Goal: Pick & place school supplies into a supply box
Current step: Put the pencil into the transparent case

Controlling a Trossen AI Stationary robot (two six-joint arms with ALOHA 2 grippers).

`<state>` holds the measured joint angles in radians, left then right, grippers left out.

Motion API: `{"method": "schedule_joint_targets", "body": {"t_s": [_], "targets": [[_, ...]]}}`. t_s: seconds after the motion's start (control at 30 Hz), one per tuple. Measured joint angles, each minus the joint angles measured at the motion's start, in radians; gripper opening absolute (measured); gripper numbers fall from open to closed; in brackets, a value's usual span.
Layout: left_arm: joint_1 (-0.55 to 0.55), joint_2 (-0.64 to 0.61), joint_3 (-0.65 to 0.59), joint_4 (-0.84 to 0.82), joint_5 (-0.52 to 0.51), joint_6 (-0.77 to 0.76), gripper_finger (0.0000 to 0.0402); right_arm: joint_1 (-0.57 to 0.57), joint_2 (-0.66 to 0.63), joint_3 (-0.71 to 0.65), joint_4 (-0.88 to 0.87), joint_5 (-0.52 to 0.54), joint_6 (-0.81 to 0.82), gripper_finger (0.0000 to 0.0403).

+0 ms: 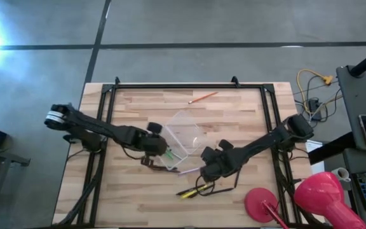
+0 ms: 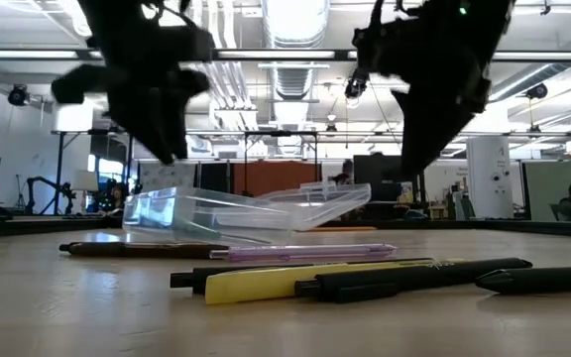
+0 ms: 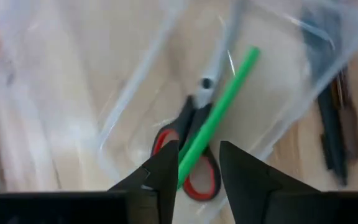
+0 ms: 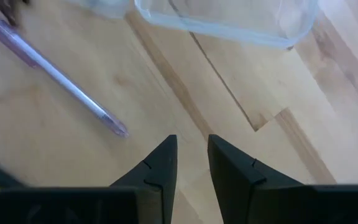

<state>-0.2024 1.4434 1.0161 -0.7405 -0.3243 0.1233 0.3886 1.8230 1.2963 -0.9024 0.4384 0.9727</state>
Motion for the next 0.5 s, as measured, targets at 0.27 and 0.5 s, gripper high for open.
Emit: {"method": "schedule_joint_targets", "body": {"t_s": [0.27, 0.5], "targets": [[0.000, -0.252, -0.058, 0.011, -0.023, -0.634, 0.0104, -0.250, -0.060, 0.004, 0.087, -0.159, -0.270, 0.0082], [-0.003, -0.401, -0.223, 0.130, -0.024, -0.953, 0.0105, -0.503, -0.066, 0.021, 0.155, -0.102, -0.731, 0.0082]]}}
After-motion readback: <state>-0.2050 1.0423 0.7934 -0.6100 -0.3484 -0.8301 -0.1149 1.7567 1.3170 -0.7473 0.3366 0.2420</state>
